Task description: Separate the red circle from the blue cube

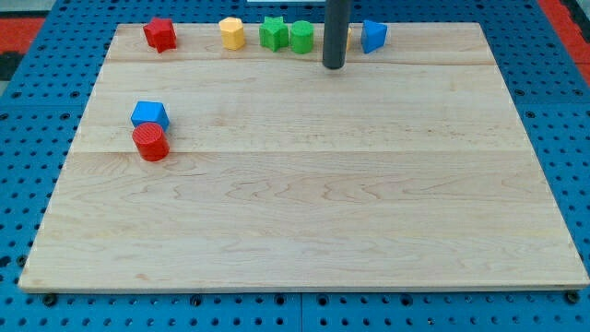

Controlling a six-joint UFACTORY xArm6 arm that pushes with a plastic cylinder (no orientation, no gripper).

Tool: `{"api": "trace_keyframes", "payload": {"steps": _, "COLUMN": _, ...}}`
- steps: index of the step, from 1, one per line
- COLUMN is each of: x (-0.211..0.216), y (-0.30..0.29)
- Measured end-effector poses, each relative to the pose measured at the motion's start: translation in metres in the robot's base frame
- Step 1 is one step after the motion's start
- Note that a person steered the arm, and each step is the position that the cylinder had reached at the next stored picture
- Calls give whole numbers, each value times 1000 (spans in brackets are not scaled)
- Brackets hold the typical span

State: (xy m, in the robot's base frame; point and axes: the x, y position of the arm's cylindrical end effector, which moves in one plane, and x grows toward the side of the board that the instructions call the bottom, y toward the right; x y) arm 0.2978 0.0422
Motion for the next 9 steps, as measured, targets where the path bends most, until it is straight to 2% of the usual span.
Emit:
{"api": "trace_keyframes", "payload": {"steps": 2, "x": 4, "y": -156}}
{"api": "trace_keyframes", "payload": {"steps": 3, "x": -10, "y": -223}}
{"api": "trace_keyframes", "payload": {"steps": 4, "x": 25, "y": -314}}
{"api": "trace_keyframes", "payload": {"steps": 5, "x": 95, "y": -347}}
{"api": "trace_keyframes", "payload": {"steps": 6, "x": 163, "y": -297}}
{"api": "trace_keyframes", "payload": {"steps": 7, "x": 196, "y": -233}}
{"api": "trace_keyframes", "payload": {"steps": 9, "x": 123, "y": -251}}
